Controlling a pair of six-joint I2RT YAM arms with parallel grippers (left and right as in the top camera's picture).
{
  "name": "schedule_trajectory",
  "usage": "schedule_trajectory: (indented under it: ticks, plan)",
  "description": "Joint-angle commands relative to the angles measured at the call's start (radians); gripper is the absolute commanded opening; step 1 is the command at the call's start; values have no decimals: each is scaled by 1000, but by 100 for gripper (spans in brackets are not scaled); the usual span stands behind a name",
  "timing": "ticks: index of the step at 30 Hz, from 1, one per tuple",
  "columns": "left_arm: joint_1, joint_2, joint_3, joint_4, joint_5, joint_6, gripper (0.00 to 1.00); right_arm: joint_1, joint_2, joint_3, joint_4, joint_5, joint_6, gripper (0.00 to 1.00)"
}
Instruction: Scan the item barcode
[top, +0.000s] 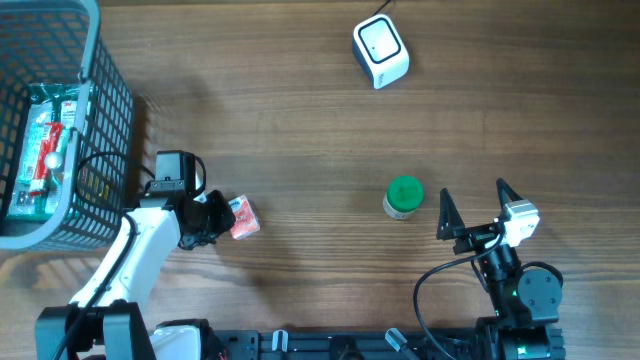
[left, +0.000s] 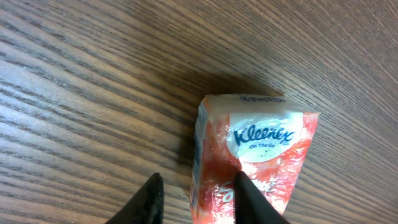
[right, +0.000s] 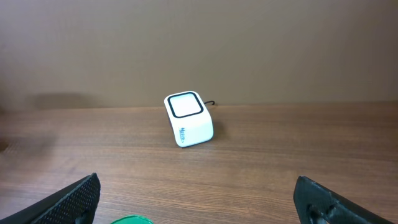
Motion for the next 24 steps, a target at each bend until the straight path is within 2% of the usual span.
schedule_trajectory:
  ticks: [1, 7, 10, 18, 24]
  plan:
    - [10, -15, 5, 0, 9, 5, 25, -3, -2, -1, 3, 8, -5, 100]
    - [10, -13, -4, 3, 9, 6, 25, -3, -2, -1, 3, 8, -5, 100]
    - [10, -19, 10, 3, 9, 48, 27, -3, -2, -1, 3, 8, -6, 100]
    - [0, -67, 216, -167, 12, 54, 30, -3, -2, -1, 3, 8, -5, 100]
    - [-75, -55, 225, -169, -50, 8, 27, -3, -2, -1, 3, 8, -5, 100]
